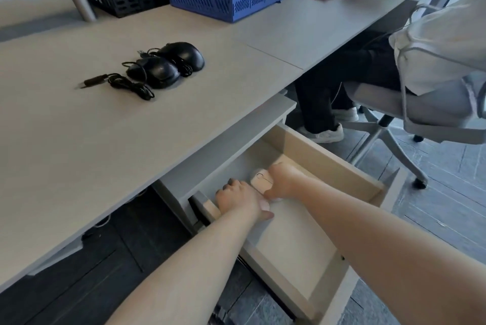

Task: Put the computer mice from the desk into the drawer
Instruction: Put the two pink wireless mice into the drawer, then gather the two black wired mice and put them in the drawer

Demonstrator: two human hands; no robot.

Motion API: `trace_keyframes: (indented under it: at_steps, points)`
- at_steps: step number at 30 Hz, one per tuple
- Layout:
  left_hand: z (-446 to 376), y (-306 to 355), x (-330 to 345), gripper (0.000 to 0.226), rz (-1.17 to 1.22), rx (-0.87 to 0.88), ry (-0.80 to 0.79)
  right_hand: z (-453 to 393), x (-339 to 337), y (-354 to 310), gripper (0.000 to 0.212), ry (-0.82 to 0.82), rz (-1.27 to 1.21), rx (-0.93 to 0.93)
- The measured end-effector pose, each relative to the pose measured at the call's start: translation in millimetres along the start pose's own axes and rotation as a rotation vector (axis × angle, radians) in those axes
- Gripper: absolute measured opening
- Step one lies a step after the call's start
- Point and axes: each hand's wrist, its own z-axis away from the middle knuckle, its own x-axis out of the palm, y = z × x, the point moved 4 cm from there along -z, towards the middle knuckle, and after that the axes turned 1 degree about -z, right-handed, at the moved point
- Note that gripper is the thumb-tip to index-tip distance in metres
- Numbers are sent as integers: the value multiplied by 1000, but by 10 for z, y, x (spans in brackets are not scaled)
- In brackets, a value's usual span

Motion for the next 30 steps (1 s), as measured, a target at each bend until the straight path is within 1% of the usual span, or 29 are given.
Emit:
trace_keyframes:
  at_steps: [3,5,6,7,8,10,11,12,14,16,18,20,22,26,27,30]
  points:
    - [14,-3,1,114,-2,0,-12,33,-10,12,47,24,1,-16]
    - [49,-14,-25,125,-50,18,2,87,-77,36,48,43,18,-22]
    - [75,-14,-61,124,-82,36,39,124,-139,43,46,68,18,-19]
    - [103,-7,-121,115,-107,62,95,171,-224,37,41,116,-2,-18]
    - [136,8,-201,98,-123,98,155,229,-325,21,35,192,-38,-24]
    - [220,53,-408,52,-163,196,214,361,-564,-25,30,421,-110,-52]
    - [269,76,-526,36,-171,236,215,433,-684,-57,31,555,-137,-71]
    - [330,84,-665,27,-159,266,217,504,-802,-105,33,686,-170,-104]
    - [447,60,-969,22,-96,298,258,664,-1023,-235,36,912,-251,-199]
    - [541,-33,-1272,22,8,295,329,771,-1215,-382,41,1048,-297,-256]
    - [614,-168,-1532,24,106,272,381,786,-1366,-537,41,1050,-327,-294]
    - [661,-308,-1733,24,162,254,445,765,-1499,-672,32,979,-349,-297]
    - [680,-460,-1869,24,193,226,530,709,-1601,-781,29,915,-337,-289]
    - [538,-803,-1995,25,259,146,755,512,-1700,-981,38,785,-305,-235]
    - [452,-891,-1994,31,256,118,773,445,-1708,-1028,41,754,-313,-227]
    - [111,-1151,-1956,56,242,18,686,227,-1719,-1160,51,676,-365,-226]
